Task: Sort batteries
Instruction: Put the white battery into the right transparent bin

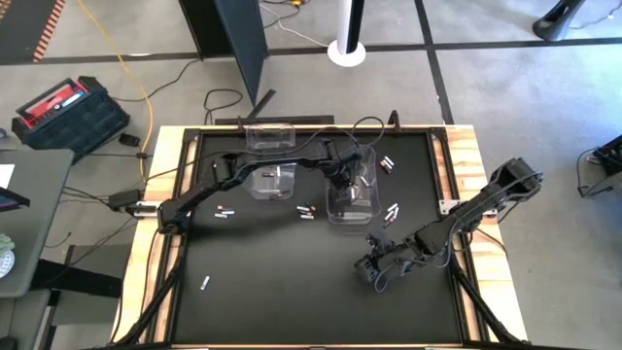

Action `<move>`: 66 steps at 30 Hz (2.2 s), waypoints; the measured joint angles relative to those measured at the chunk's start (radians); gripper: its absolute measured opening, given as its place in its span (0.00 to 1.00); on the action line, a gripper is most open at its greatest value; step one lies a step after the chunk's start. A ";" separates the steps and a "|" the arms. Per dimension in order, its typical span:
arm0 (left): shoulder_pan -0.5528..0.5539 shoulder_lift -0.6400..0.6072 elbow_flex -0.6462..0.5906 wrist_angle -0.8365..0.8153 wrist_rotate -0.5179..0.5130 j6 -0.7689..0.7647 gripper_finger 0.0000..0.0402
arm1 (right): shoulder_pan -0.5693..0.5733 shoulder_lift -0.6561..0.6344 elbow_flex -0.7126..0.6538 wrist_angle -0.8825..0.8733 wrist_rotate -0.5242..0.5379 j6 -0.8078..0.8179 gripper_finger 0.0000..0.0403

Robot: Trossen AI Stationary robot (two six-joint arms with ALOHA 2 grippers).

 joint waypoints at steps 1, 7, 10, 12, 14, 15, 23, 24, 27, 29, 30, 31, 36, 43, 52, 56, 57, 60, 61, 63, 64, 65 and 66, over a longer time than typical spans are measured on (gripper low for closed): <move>0.000 0.000 0.000 0.000 0.000 0.000 0.13 | 0.000 0.000 0.000 0.000 0.000 0.000 0.30; 0.000 0.000 0.000 0.001 0.000 -0.002 0.16 | 0.000 0.000 0.000 0.000 0.000 0.000 0.30; 0.000 0.000 0.000 0.001 0.000 -0.001 0.19 | 0.000 0.000 0.000 0.000 0.000 0.005 0.30; 0.000 0.000 0.000 0.002 0.000 0.007 0.21 | 0.000 0.000 0.000 0.000 0.000 0.007 0.30; 0.000 0.000 0.000 0.002 -0.005 0.015 0.23 | 0.000 0.000 0.000 0.000 0.000 0.014 0.30; 0.000 0.000 0.000 0.002 -0.013 0.015 0.23 | 0.000 0.000 0.000 0.000 0.000 0.016 0.30; 0.000 -0.022 0.020 -0.010 -0.064 0.001 0.24 | 0.000 0.000 0.000 -0.003 0.000 0.017 0.30; 0.000 -0.028 0.030 -0.016 -0.066 0.001 0.24 | 0.000 0.000 0.000 -0.004 0.000 0.017 0.30; 0.000 -0.049 0.069 -0.041 -0.072 -0.007 0.24 | -0.002 0.000 0.000 -0.014 0.000 0.024 0.30; 0.000 -0.072 0.097 -0.053 -0.073 -0.015 0.24 | -0.002 0.000 0.000 -0.027 0.000 0.031 0.30; 0.000 -0.084 0.110 -0.060 -0.076 -0.019 0.24 | -0.002 0.000 0.000 -0.028 0.000 0.031 0.30; 0.000 -0.099 0.123 -0.068 -0.081 -0.028 0.24 | -0.002 0.000 0.000 -0.032 0.001 0.031 0.30; 0.000 -0.202 0.140 -0.130 -0.095 -0.085 0.24 | -0.002 0.000 0.000 -0.050 0.011 0.018 0.30; -0.016 -0.330 0.141 -0.284 -0.139 -0.282 0.24 | 0.006 0.000 0.000 -0.069 0.011 -0.052 0.30; -0.185 -0.461 -0.069 -0.354 -0.375 -0.535 0.24 | 0.048 0.000 0.000 -0.078 0.000 -0.150 0.30; -0.279 -0.550 -0.274 -0.318 -0.423 -0.695 0.24 | 0.068 0.000 0.000 -0.081 0.000 -0.187 0.30; -0.300 -0.581 -0.330 -0.300 -0.431 -0.741 0.24 | 0.072 0.000 0.000 -0.081 0.000 -0.195 0.30; -0.362 -0.678 -0.497 -0.265 -0.441 -0.877 0.24 | 0.084 0.000 0.000 -0.085 0.000 -0.199 0.30; -0.383 -0.714 -0.552 -0.250 -0.448 -0.922 0.24 | 0.087 0.000 0.000 -0.089 0.000 -0.199 0.30; -0.428 -0.792 -0.660 -0.222 -0.459 -1.016 0.24 | 0.092 0.000 0.000 -0.093 0.000 -0.199 0.30; -0.451 -0.833 -0.711 -0.212 -0.464 -1.063 0.24 | 0.095 0.000 0.000 -0.095 0.000 -0.199 0.30; -0.474 -0.873 -0.761 -0.205 -0.468 -1.107 0.24 | 0.096 0.000 0.000 -0.100 0.000 -0.199 0.30; -0.499 -0.912 -0.808 -0.197 -0.475 -1.154 0.24 | 0.098 0.000 0.000 -0.099 0.000 -0.198 0.30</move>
